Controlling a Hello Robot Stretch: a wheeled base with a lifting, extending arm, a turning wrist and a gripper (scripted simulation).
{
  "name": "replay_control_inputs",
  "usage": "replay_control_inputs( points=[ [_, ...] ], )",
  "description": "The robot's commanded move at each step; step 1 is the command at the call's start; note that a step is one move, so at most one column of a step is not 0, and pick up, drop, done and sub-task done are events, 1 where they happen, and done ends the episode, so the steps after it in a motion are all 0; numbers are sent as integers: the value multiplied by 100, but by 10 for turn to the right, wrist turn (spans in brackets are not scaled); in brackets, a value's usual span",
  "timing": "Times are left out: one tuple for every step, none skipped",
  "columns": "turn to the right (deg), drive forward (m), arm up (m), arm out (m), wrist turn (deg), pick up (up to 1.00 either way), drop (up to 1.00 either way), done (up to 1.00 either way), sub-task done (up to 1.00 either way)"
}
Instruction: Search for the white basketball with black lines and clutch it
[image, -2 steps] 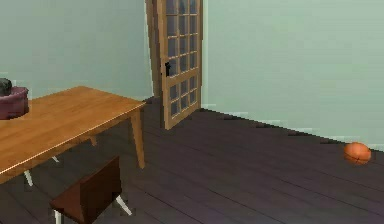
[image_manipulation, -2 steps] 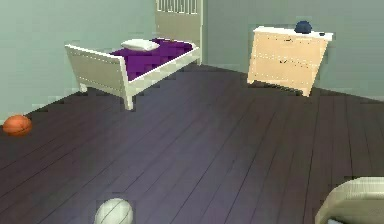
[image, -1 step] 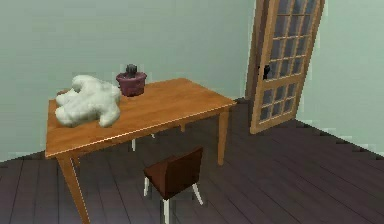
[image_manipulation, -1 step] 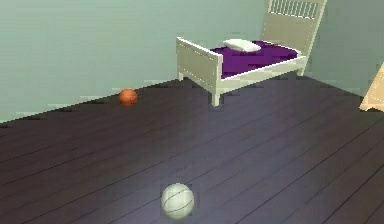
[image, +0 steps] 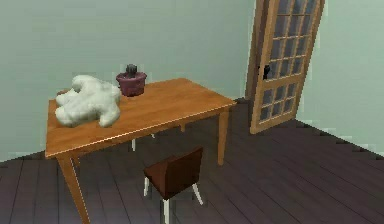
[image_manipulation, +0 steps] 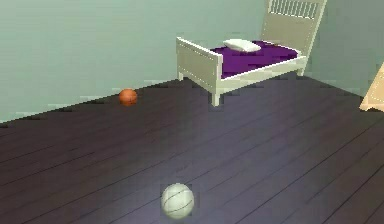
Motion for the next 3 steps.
replay_control_inputs(
  points=[
    [0,0,0,48,0,0,0,0,0],
    [0,0,0,0,450,0,0,0,0],
    [0,0,0,0,450,0,0,0,0]
  ],
)
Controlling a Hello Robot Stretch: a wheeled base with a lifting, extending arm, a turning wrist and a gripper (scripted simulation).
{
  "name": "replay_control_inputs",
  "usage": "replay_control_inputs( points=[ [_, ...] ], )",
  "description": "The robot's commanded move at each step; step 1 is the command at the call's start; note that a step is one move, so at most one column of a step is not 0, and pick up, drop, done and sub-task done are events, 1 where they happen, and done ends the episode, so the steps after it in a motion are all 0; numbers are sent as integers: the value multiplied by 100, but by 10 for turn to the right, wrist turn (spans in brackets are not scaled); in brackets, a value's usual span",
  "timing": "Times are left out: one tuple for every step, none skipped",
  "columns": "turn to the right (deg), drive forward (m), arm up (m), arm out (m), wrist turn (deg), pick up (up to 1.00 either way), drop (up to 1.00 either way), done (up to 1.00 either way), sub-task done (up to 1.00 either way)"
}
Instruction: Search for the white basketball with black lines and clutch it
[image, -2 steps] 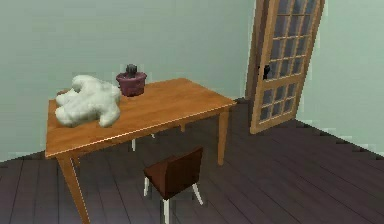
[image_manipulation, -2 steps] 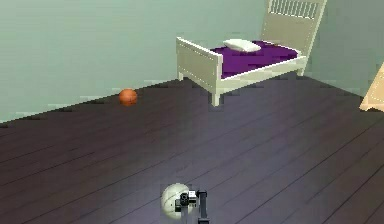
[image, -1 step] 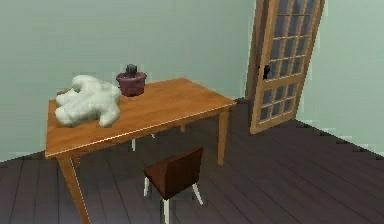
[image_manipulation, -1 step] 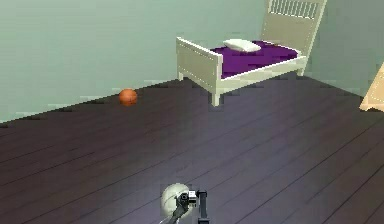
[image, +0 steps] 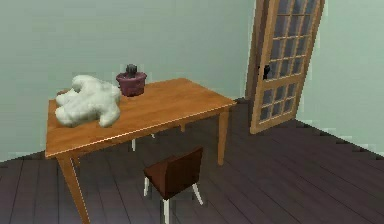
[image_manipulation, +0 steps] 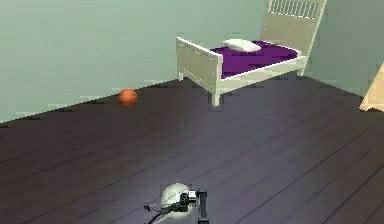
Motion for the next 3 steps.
replay_control_inputs(
  points=[
    [0,0,0,0,450,0,0,0,0],
    [0,0,0,0,150,0,0,0,0],
    [0,0,-30,0,0,0,0,0,0]
  ],
)
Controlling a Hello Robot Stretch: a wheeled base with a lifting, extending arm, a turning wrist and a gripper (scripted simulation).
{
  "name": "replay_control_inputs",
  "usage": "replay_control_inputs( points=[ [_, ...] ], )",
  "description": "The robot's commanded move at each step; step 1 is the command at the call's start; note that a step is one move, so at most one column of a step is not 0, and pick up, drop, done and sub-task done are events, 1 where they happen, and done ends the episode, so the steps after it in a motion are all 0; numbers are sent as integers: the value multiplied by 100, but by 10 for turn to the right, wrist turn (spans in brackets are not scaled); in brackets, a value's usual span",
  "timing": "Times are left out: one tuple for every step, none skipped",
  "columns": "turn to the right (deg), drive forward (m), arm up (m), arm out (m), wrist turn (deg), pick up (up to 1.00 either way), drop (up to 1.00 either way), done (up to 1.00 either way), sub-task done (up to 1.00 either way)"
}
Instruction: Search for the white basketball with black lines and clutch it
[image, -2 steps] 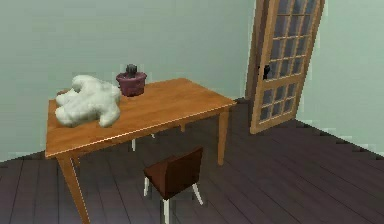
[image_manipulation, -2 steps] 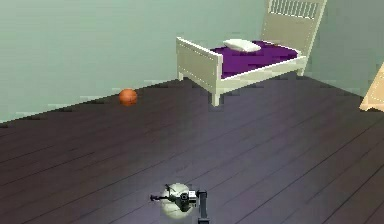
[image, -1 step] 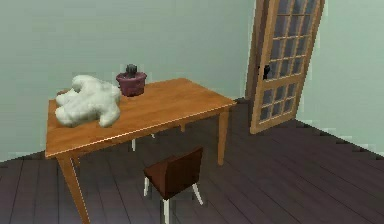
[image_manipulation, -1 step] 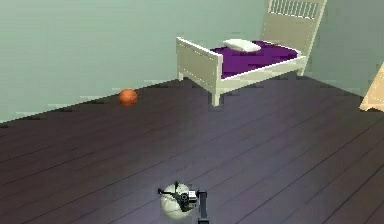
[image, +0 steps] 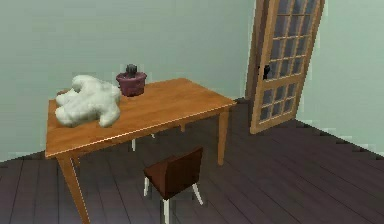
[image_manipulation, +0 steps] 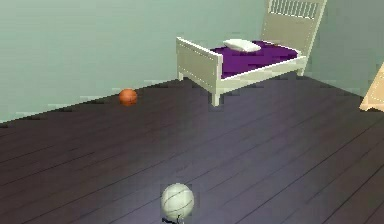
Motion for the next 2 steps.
replay_control_inputs(
  points=[
    [0,0,0,0,0,100,0,0,0],
    [0,0,10,0,0,0,0,0,0]
  ],
)
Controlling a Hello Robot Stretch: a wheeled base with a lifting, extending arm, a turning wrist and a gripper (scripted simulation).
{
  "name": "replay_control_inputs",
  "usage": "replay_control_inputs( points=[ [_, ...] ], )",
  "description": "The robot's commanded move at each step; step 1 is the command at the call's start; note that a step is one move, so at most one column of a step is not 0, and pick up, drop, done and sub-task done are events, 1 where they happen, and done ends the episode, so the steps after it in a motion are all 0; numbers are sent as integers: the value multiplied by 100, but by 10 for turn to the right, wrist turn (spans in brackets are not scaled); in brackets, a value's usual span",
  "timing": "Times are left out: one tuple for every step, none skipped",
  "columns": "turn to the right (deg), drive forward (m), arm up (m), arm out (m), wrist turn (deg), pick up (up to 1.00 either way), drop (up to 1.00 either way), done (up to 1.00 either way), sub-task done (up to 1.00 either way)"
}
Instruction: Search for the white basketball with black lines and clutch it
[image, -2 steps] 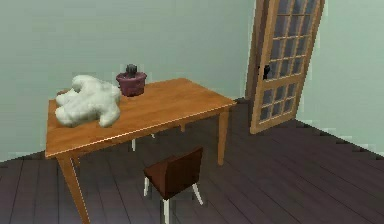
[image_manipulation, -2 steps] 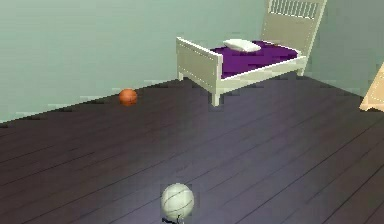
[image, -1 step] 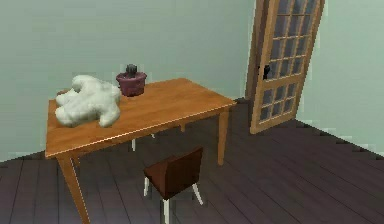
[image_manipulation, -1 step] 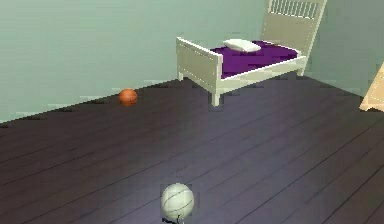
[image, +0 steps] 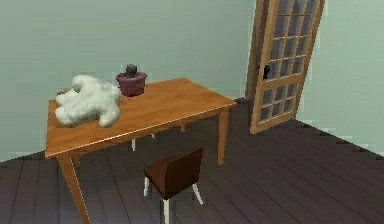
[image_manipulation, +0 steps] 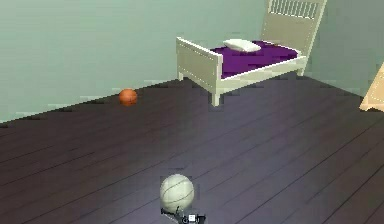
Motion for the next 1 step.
replay_control_inputs(
  points=[
    [0,0,0,0,0,0,0,100,0]
  ],
)
